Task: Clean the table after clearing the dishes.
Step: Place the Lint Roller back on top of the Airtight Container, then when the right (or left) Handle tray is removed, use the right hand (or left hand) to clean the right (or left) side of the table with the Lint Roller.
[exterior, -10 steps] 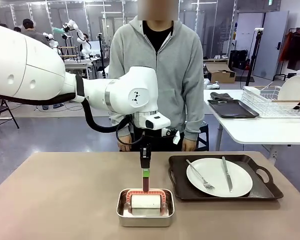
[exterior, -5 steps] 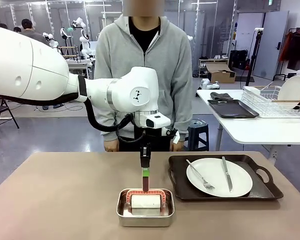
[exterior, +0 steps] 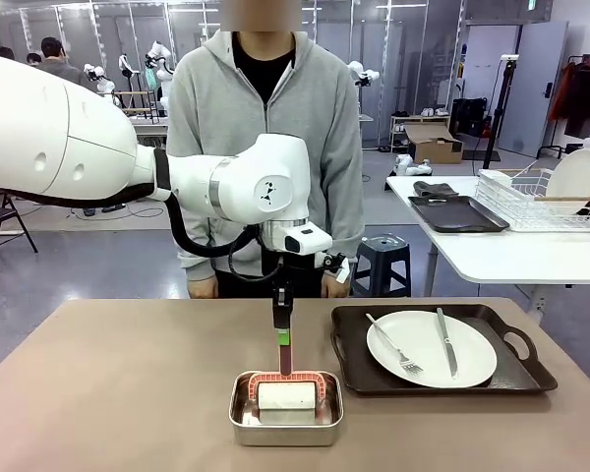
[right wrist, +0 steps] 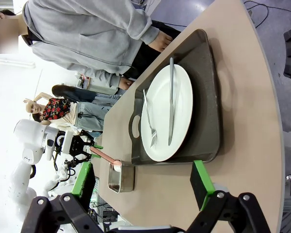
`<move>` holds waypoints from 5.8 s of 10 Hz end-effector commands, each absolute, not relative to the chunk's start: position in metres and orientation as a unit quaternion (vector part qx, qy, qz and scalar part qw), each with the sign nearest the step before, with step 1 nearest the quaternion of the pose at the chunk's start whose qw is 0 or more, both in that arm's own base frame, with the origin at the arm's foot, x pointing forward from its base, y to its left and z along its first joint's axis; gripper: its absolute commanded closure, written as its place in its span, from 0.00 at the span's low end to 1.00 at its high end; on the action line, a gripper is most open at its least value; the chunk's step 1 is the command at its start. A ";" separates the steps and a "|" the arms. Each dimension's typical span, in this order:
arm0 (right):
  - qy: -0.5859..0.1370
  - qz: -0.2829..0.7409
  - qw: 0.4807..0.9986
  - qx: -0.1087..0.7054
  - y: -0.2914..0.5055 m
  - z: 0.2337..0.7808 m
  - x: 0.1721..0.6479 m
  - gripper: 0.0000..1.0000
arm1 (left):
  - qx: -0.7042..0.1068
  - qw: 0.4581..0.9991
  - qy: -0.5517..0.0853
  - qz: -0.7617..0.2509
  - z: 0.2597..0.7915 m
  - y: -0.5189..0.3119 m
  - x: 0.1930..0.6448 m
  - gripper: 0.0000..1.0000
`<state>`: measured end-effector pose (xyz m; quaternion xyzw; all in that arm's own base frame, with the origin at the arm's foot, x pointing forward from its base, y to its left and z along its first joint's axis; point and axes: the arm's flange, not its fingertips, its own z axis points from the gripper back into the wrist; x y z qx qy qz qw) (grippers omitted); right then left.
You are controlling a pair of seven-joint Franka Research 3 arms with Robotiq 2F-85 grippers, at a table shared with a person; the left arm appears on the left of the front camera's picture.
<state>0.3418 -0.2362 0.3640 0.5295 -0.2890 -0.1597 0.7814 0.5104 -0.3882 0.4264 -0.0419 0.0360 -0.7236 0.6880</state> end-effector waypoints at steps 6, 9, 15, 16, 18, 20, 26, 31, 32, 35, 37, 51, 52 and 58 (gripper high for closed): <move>-0.289 -0.157 0.782 0.530 -0.236 0.365 0.339 0.00 | -0.017 0.689 0.011 -0.724 0.449 -0.384 0.513 0.00; -0.289 -0.157 0.782 0.530 -0.236 0.365 0.339 0.00 | -0.033 0.699 0.034 -0.714 0.452 -0.384 0.512 0.00; -0.289 -0.157 0.782 0.530 -0.236 0.365 0.339 0.00 | -0.025 0.689 0.019 -0.724 0.448 -0.387 0.517 0.00; -0.289 -0.157 0.782 0.530 -0.236 0.365 0.339 0.00 | -0.025 0.689 0.019 -0.724 0.448 -0.387 0.517 0.00; -0.289 -0.157 0.782 0.530 -0.236 0.365 0.339 0.00 | -0.025 0.689 0.019 -0.724 0.448 -0.387 0.517 0.00; -0.289 -0.157 0.782 0.530 -0.236 0.365 0.339 0.00 | -0.025 0.689 0.019 -0.724 0.448 -0.387 0.517 0.00; -0.289 -0.157 0.782 0.530 -0.236 0.365 0.339 0.00 | -0.112 0.718 0.042 -0.685 0.469 -0.371 0.515 0.00; -0.289 -0.157 0.782 0.530 -0.236 0.365 0.339 0.00 | -0.294 0.852 -0.095 -0.423 0.562 -0.161 0.456 0.00; -0.289 -0.157 0.782 0.530 -0.236 0.365 0.339 0.00 | -0.323 0.860 -0.139 -0.369 0.558 -0.109 0.438 0.00; -0.289 -0.157 0.782 0.530 -0.236 0.365 0.339 0.00 | -0.395 0.860 -0.256 -0.197 0.528 0.064 0.375 0.00; -0.289 -0.157 0.782 0.530 -0.236 0.365 0.339 0.00 | -0.407 0.862 -0.266 -0.141 0.496 0.135 0.350 0.00; -0.289 -0.157 0.782 0.530 -0.236 0.365 0.339 0.00 | -0.394 0.850 -0.340 -0.086 0.450 0.262 0.340 0.00; -0.289 -0.157 0.782 0.530 -0.236 0.365 0.339 0.00 | -0.394 0.850 -0.340 -0.086 0.450 0.262 0.340 0.00; -0.289 -0.157 0.782 0.530 -0.236 0.365 0.339 0.00 | -0.394 0.850 -0.340 -0.086 0.450 0.262 0.340 0.00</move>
